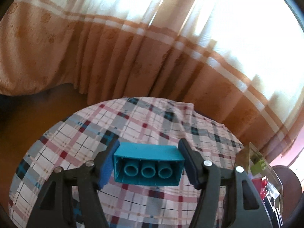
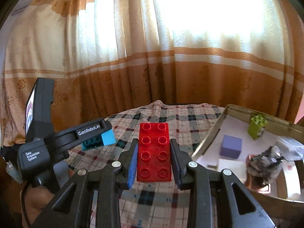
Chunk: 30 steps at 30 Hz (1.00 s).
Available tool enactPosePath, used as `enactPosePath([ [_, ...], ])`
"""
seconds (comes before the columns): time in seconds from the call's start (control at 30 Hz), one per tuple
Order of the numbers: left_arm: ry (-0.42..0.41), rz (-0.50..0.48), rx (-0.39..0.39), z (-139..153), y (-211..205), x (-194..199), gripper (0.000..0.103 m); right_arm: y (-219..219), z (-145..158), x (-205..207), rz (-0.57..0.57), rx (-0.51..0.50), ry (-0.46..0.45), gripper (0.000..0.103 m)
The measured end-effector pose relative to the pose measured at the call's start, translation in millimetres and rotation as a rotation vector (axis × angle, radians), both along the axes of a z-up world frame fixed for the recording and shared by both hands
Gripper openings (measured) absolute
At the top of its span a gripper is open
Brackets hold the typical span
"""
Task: Organize rigid objects
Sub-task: 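Grasp the blue brick with the left tool while the right tool grasps the red brick, then carry the blue and red bricks toward the gold tray with both tools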
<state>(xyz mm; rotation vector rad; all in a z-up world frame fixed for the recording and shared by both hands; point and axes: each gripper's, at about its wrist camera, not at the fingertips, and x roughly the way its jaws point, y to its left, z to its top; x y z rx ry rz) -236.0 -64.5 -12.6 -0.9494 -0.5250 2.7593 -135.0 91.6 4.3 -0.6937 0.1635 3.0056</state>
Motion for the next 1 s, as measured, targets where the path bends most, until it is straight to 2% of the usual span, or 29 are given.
enactPosePath([
  [0.17,0.055,-0.001,-0.030,11.0,5.0,22.3,0.064,3.0,3.3,10.2,-0.005,0.021,0.033,0.034],
  [0.33,0.054,0.002,-0.080,17.1,8.5,45.1,0.064,9.6,4.0,9.3,-0.017,0.008,0.043,0.034],
  [0.43,0.043,0.017,-0.143,21.0,13.4,57.1,0.064,9.6,7.0,13.6,-0.014,0.010,0.065,0.034],
  [0.6,0.052,0.008,-0.206,30.4,22.0,78.2,0.064,9.8,11.9,26.4,-0.014,0.014,0.086,0.034],
  [1.0,0.075,-0.027,-0.268,48.8,39.9,117.7,0.064,21.7,28.0,70.8,-0.036,-0.004,0.100,0.034],
])
